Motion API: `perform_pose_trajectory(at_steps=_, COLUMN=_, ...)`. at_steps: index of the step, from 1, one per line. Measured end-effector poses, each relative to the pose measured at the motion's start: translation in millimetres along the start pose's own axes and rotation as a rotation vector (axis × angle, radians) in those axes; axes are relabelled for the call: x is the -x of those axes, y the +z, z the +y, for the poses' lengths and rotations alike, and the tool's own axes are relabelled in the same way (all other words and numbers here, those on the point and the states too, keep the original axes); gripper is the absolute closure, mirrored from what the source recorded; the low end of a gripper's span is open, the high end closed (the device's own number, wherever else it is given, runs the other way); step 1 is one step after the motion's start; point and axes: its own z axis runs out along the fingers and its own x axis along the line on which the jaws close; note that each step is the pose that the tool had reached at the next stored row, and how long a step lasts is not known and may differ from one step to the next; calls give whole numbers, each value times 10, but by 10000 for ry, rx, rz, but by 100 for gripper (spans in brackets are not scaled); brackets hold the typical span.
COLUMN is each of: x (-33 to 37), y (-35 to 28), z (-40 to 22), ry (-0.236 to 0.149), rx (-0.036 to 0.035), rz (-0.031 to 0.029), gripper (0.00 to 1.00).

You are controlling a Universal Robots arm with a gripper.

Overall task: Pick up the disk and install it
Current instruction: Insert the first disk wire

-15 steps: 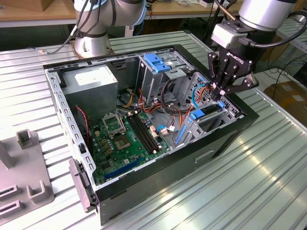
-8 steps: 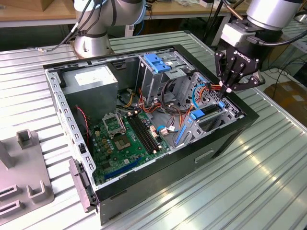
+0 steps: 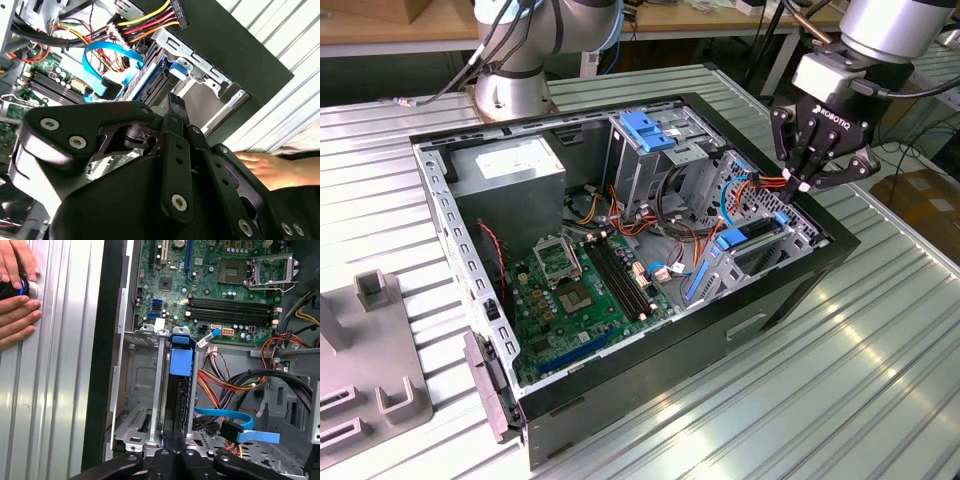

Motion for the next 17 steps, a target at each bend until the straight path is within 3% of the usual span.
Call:
perform_pose_trajectory(at_steps=5, x=-3, y=-37, z=-7, ry=-198, rx=-7, rz=-5, gripper=89)
perform_pose_trajectory(at_steps=8, x=-3, y=-39, z=-17, ry=-505, rx=-25, rz=-4, gripper=89)
perform_pose_trajectory(at_steps=17, x=-14, y=-36, z=-129, ry=-1407, rx=-82, rz=-3, gripper=89)
